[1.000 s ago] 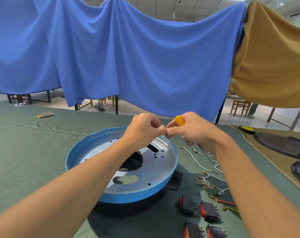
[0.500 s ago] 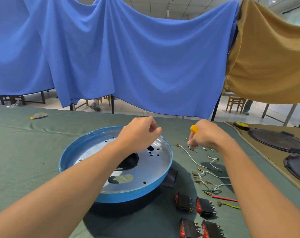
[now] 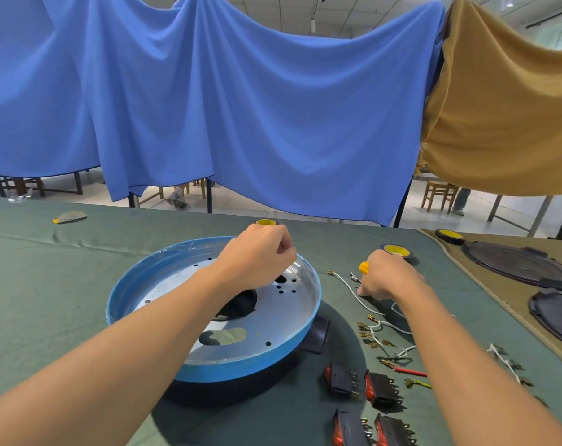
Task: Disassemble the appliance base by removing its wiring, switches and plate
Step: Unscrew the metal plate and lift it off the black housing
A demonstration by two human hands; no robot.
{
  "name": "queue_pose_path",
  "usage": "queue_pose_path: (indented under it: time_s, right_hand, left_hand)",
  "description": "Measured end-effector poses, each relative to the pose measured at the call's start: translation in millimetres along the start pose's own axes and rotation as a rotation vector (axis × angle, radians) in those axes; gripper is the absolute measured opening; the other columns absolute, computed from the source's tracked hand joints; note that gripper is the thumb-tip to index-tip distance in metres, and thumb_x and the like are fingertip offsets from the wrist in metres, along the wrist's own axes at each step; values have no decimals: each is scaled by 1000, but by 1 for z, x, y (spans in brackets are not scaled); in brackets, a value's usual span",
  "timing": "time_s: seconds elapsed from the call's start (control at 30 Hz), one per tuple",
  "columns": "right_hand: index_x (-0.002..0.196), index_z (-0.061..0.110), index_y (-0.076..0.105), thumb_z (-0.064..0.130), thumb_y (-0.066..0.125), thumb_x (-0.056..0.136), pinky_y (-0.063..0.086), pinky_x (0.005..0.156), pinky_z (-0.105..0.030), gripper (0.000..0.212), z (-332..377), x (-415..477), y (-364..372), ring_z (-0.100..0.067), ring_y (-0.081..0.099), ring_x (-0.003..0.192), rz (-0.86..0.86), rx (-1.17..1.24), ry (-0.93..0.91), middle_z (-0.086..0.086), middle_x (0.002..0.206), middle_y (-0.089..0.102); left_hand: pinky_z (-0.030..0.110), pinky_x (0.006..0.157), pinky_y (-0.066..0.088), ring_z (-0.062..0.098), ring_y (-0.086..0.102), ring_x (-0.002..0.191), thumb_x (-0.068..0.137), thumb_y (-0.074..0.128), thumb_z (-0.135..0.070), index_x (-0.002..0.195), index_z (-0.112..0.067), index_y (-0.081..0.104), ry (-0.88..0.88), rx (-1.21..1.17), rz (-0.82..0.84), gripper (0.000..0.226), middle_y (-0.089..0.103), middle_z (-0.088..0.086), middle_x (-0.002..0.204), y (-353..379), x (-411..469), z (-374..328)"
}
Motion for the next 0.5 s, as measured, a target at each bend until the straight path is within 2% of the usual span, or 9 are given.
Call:
queue_pose_path:
  time_s: [0.1, 0.17, 0.23, 0.3, 0.43, 0.5]
  right_hand:
    - [103, 10, 53, 32, 74, 82, 53, 84, -40, 37, 1, 1, -1, -29, 62, 91, 41, 19, -17, -9, 92, 62]
    - [91, 9, 48, 34, 70, 85, 49, 71, -34, 33, 6, -1, -9, -27, 58, 83, 34, 46, -57, -6, 77, 54]
    - [77, 10, 44, 31, 65, 87, 38, 55, -29, 31, 14, -6, -21, -23, 50, 71, 12, 145, -93, -4, 70, 46]
    - [70, 13, 39, 25, 59, 87, 28, 51, -27, 29, 23, -11, -32, -21, 37, 58, 31, 331, -140, -5, 67, 40]
    - [89, 11, 45, 11, 43, 91, 27, 54, -31, 3, 49, -32, -54, -22, 35, 62, 105, 741, -275, -12, 80, 46]
    - [96, 13, 45, 2, 41, 95, 35, 51, -27, 11, 64, -46, -71, -17, 40, 59, 89, 932, -397, -12, 80, 47]
  left_hand:
    - [37, 81, 54, 14, 58, 87, 95, 52, -32, 101, -21, 61, -18, 54, 42, 16, 62, -7, 94, 1, -1, -2]
    - [33, 81, 52, 16, 58, 91, 96, 52, -33, 108, -20, 60, -19, 141, 152, 20, 64, -2, 104, 6, -4, -3]
    - [26, 78, 47, 17, 58, 96, 96, 51, -40, 114, -19, 60, 9, 256, 324, 29, 63, 0, 112, 15, -9, -7]
    - [23, 76, 40, 18, 56, 102, 96, 49, -46, 121, -18, 59, 18, 340, 461, 39, 61, 3, 118, 17, -16, -10]
    - [28, 79, 36, 20, 51, 108, 94, 43, -57, 128, -17, 55, 1, 407, 516, 54, 56, 3, 124, 7, -33, -13]
    - [29, 80, 41, 18, 53, 104, 90, 40, -66, 127, -19, 54, -49, 374, 551, 61, 58, 1, 119, 8, -46, -8]
Point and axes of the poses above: each hand's wrist, its own x-axis towards the middle knuckle, its own y-axis out of the palm, z = x × y, the point moved 8 cm from there along x, towards the middle knuckle
